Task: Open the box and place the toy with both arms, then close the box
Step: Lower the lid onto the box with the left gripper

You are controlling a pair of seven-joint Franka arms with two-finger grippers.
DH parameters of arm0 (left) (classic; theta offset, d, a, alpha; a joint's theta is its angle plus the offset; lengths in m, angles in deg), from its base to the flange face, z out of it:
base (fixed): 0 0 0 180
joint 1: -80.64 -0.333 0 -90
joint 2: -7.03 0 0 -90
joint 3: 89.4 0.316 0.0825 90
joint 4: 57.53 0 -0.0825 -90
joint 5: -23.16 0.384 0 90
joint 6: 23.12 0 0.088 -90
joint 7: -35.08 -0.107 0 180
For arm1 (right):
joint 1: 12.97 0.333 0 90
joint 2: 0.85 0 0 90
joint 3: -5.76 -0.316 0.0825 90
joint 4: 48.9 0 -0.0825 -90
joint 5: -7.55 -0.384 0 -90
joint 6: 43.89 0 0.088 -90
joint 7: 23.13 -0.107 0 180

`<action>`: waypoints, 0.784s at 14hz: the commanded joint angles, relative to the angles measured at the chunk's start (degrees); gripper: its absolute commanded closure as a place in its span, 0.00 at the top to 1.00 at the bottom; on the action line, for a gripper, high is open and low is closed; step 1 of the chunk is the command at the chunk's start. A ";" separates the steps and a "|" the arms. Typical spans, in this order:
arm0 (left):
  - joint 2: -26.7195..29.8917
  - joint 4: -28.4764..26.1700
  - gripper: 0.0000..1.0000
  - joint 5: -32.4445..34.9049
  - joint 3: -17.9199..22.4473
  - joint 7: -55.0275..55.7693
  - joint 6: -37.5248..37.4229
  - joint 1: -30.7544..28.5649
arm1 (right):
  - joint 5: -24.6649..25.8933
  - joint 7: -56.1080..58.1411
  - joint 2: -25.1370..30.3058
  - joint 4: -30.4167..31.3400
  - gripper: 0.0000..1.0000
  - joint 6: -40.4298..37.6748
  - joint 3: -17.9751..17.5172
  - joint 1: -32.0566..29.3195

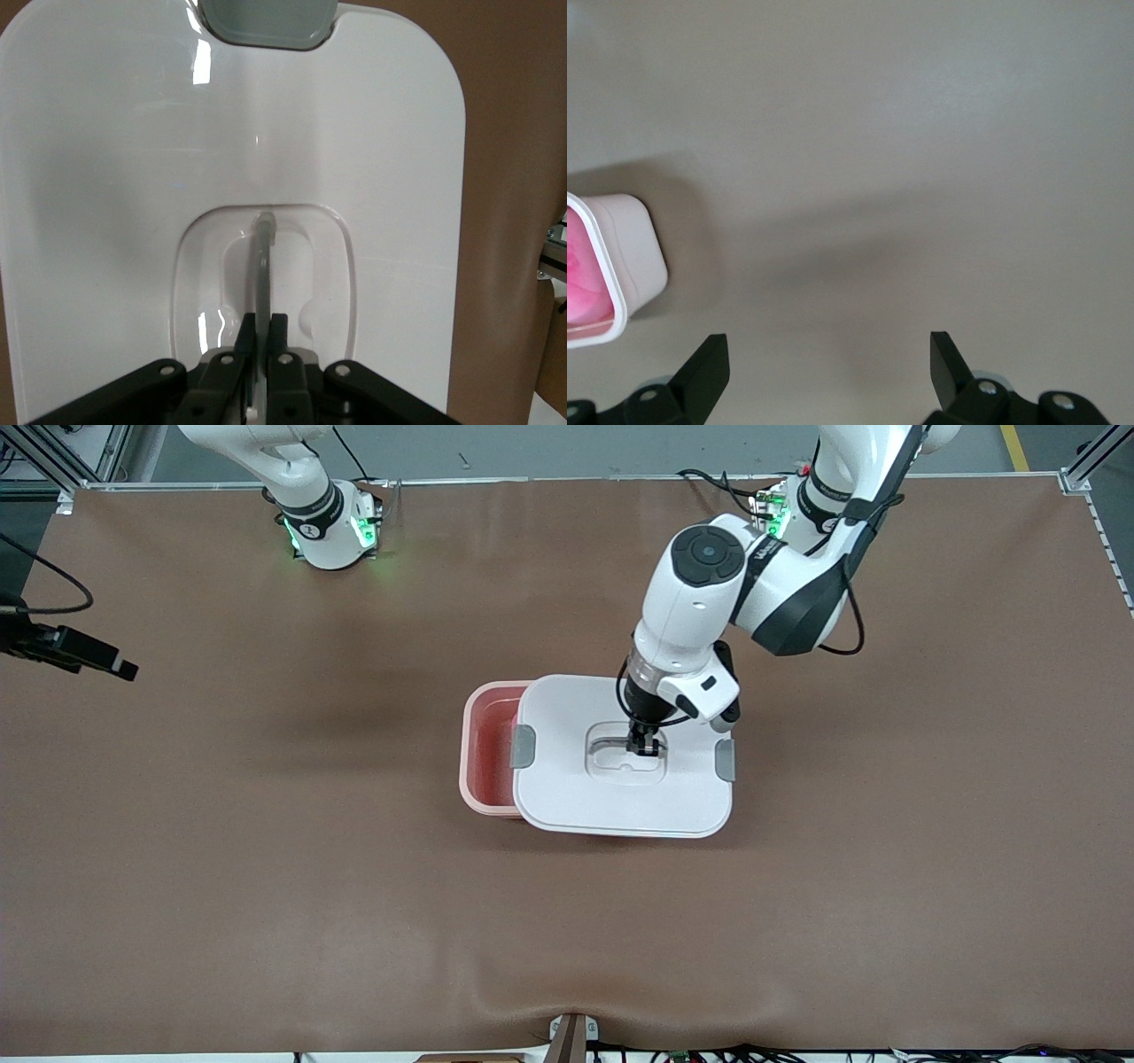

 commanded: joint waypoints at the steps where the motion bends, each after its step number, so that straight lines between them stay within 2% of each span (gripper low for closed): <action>1: -2.21 3.94 0.00 4.20 0.65 4.28 -1.99 2.52 | 3.47 0.51 0.05 -4.66 1.00 -2.31 -6.02 -3.77; 2: -2.91 5.08 0.00 6.48 0.65 6.73 -2.52 3.48 | 4.27 0.59 0.13 -5.63 1.00 -2.40 -9.09 -5.88; 3: -3.87 6.31 0.00 8.24 0.65 8.93 -3.22 4.36 | 4.45 0.51 -0.04 -7.03 1.00 -2.83 -10.34 -7.12; 7: -5.98 7.99 0.00 9.93 0.74 14.13 -3.49 7.00 | 5.42 2.16 0.75 -7.13 1.00 -6.87 -10.97 -8.09; 8: -6.25 7.99 0.00 10.45 0.74 15.18 -3.40 7.27 | 5.85 5.22 0.66 -7.22 1.00 -6.71 -12.28 -9.66; 11: -7.83 8.34 0.00 15.46 0.57 20.36 -3.40 8.59 | 7.44 7.10 0.66 -7.22 1.00 -6.27 -13.08 -10.21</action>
